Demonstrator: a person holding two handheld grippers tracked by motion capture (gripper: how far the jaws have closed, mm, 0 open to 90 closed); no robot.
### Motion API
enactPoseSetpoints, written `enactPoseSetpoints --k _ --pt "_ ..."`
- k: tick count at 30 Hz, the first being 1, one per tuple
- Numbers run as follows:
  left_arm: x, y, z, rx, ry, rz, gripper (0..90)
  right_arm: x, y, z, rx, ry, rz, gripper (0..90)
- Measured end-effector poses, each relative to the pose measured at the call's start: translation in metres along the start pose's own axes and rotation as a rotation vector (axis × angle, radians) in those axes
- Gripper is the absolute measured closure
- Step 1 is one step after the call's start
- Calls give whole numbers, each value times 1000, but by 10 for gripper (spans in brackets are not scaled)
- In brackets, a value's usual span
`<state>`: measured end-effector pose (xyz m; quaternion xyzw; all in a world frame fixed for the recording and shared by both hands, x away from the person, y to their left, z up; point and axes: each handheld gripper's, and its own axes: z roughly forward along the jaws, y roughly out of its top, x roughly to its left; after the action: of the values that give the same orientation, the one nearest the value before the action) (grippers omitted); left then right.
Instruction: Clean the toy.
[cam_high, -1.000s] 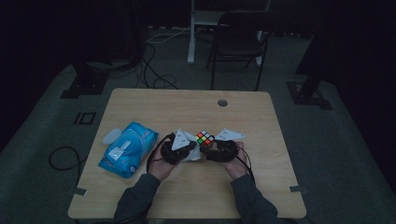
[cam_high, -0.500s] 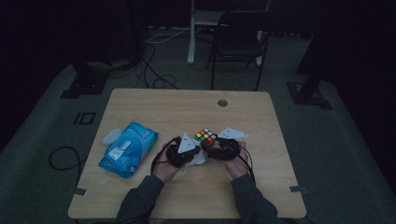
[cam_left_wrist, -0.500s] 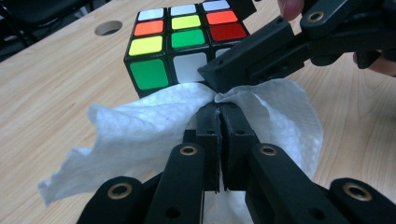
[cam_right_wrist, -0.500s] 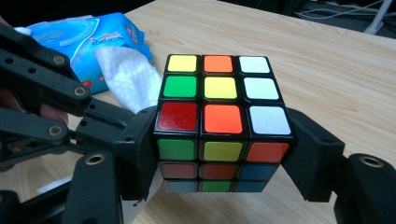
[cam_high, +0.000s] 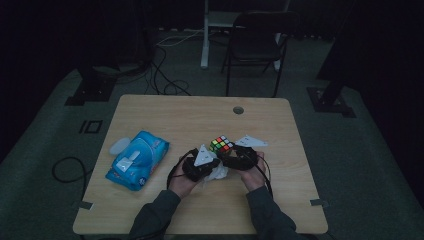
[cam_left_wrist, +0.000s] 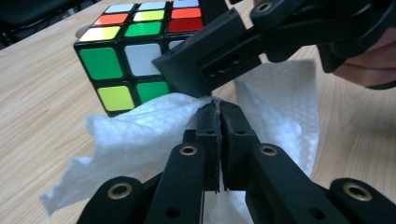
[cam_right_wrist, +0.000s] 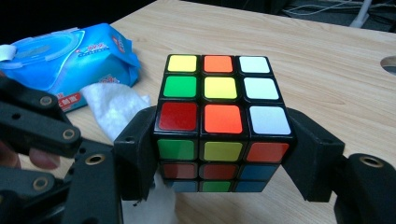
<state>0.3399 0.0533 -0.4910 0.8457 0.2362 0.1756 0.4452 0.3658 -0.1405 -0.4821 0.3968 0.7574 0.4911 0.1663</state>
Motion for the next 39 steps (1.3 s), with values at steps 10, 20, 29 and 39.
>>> enactPoseSetpoints --k 10,20,29,39 --pt "-7 3 9 -4 -25 20 880 -1 1 1 3 5 20 344" --pt "-8 8 18 -23 -28 23 880 2 2 1 1 14 29 344" --pt "-9 11 25 -41 -45 16 880 0 2 0 -4 28 60 344" --pt "-9 9 32 -41 -42 10 879 0 3 -2 -14 46 74 344"
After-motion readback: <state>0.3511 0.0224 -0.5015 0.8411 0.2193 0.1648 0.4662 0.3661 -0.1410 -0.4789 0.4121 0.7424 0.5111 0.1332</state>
